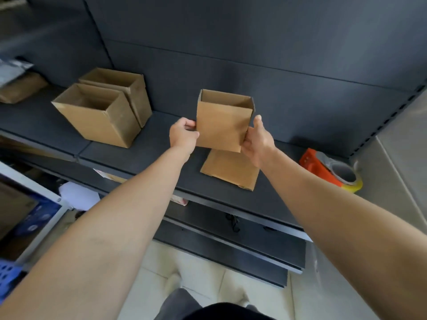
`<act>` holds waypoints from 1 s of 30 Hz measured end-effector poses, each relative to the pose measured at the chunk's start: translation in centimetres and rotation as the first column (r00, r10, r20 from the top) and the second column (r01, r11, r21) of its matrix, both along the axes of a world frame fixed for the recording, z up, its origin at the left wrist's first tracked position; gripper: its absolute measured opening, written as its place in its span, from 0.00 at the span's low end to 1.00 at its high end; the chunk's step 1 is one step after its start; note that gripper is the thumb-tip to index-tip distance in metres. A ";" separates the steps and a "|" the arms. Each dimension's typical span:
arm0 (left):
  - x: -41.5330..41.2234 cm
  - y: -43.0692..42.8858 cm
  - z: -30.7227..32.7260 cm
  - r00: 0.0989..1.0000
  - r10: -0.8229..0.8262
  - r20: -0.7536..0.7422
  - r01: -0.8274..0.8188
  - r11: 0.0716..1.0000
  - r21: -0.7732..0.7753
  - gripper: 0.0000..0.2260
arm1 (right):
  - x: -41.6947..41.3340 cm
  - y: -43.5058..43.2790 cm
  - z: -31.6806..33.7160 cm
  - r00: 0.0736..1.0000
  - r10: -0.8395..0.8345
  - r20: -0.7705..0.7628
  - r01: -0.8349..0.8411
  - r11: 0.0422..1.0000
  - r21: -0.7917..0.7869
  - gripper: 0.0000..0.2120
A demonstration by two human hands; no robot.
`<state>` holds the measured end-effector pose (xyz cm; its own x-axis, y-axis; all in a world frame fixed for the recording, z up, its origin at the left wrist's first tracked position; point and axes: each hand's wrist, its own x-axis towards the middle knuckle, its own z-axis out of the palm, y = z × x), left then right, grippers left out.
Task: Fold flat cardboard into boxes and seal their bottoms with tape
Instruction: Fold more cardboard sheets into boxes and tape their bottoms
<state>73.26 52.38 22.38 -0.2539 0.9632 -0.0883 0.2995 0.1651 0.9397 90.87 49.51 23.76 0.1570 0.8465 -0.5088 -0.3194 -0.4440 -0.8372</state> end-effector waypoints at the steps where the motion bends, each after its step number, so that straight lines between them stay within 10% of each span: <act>1: -1.4 0.6 -0.2 1.000 0.017 -0.002 -0.017 1.000 0.005 0.09 | -1.4 0.8 0.0 1.000 0.018 0.010 -0.018 1.000 0.014 0.30; 13: -16.3 11.2 -4.1 1.000 0.009 -0.016 -0.010 0.996 -0.092 0.06 | -17.0 10.6 -3.3 0.997 -0.058 0.059 0.060 0.997 -0.042 0.32; 30: -17.2 16.4 -6.9 0.977 -0.077 -0.200 0.029 0.971 -0.236 0.19 | -21.1 16.2 -7.3 0.999 0.001 0.043 0.003 0.996 -0.091 0.29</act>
<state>56.02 68.79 15.47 -0.2393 0.9354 -0.2604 0.4970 0.3484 0.7947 69.76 65.74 16.43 0.1808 0.7969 -0.5765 -0.2846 -0.5187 -0.8062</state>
